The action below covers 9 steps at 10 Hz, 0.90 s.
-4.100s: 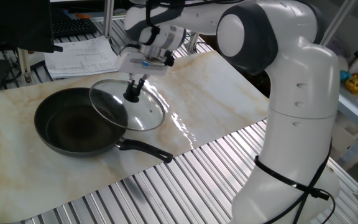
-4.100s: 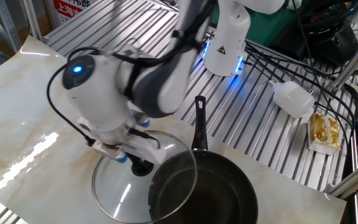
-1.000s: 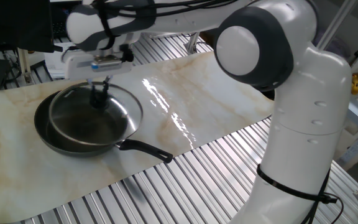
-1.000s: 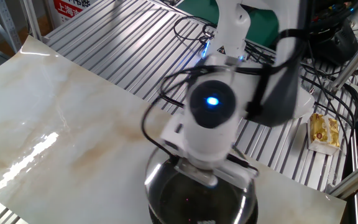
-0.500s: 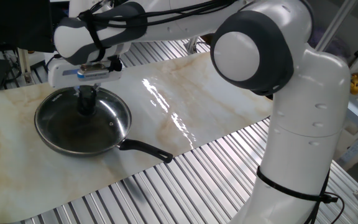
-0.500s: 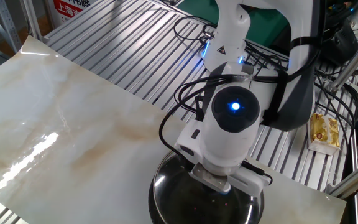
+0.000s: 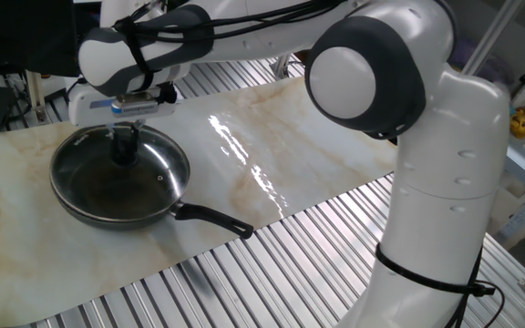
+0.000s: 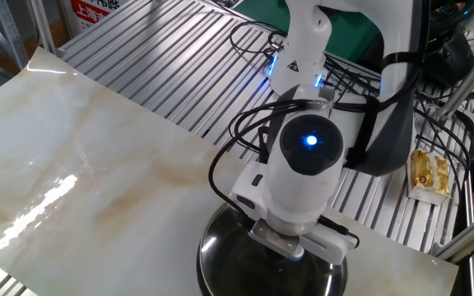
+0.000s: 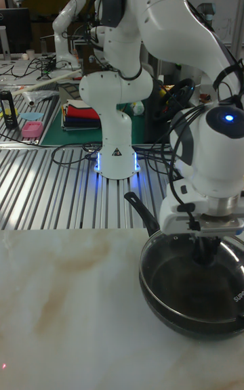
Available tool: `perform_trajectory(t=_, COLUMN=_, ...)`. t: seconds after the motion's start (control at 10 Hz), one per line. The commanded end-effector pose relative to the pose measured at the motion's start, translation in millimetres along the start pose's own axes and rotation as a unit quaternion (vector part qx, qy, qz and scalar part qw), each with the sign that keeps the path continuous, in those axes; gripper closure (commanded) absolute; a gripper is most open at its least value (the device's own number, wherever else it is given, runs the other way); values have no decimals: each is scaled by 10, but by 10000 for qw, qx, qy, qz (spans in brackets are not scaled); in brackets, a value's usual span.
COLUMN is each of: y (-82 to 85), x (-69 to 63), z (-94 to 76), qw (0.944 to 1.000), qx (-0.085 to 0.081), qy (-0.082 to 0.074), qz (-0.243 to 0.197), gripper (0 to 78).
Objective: Cover the pot with the lid
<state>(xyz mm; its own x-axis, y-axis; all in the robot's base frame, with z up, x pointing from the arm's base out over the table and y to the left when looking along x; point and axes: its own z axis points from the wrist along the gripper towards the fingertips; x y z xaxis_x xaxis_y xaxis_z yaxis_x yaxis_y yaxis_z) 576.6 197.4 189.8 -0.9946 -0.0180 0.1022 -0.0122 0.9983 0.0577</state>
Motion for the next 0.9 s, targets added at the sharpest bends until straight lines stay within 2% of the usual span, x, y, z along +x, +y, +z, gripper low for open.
perform_trajectory(t=0.1, y=16, x=-47, z=-21, qw=10000, qx=3, qy=-40, qz=-2, gripper=765)
perform_trajectory(t=0.9, y=66, x=-88, z=-3, qw=9999, qx=19, qy=42, qz=163, gripper=765)
